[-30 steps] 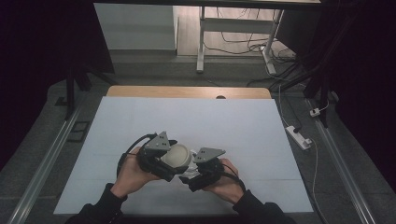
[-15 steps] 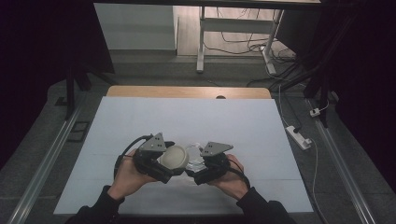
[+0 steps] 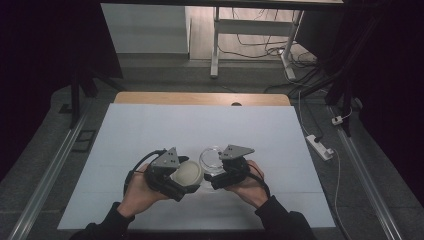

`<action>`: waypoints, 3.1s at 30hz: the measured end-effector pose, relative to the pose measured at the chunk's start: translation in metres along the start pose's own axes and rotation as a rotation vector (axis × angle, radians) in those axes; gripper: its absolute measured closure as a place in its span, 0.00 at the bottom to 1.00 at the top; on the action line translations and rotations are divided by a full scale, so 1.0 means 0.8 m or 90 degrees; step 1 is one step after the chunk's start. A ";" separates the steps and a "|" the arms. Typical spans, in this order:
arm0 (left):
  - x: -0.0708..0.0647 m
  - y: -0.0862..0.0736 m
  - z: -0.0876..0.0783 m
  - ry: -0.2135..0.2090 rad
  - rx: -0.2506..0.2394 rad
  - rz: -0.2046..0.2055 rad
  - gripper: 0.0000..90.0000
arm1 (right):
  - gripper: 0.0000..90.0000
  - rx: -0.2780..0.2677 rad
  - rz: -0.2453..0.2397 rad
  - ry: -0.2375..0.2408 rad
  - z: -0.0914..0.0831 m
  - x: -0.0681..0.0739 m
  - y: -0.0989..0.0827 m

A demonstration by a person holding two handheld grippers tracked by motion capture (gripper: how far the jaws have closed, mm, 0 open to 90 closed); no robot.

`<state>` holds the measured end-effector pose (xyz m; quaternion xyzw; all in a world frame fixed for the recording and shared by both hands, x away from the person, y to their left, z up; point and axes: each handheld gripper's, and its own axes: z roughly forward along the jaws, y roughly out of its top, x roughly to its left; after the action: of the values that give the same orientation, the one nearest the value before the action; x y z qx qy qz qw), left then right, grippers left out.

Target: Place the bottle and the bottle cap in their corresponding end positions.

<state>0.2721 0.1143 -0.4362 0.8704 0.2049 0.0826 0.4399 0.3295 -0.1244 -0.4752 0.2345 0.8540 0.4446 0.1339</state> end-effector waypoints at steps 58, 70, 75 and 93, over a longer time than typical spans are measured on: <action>-0.008 -0.041 0.110 -0.003 0.071 0.016 0.09 | 0.07 0.013 0.026 -0.075 0.095 -0.074 0.038; -0.001 -0.047 0.125 0.024 0.094 0.018 0.09 | 0.07 0.025 0.024 -0.089 0.124 -0.082 0.041; 0.001 -0.048 0.127 0.032 0.100 0.017 0.09 | 0.07 0.030 0.021 -0.091 0.131 -0.081 0.040; 0.007 -0.057 0.143 0.022 0.135 0.007 0.08 | 0.07 0.033 0.043 -0.078 0.129 -0.087 0.038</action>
<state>0.3014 0.0574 -0.5416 0.9116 0.2157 0.0780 0.3413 0.4430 -0.0737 -0.5075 0.2937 0.8469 0.4115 0.1650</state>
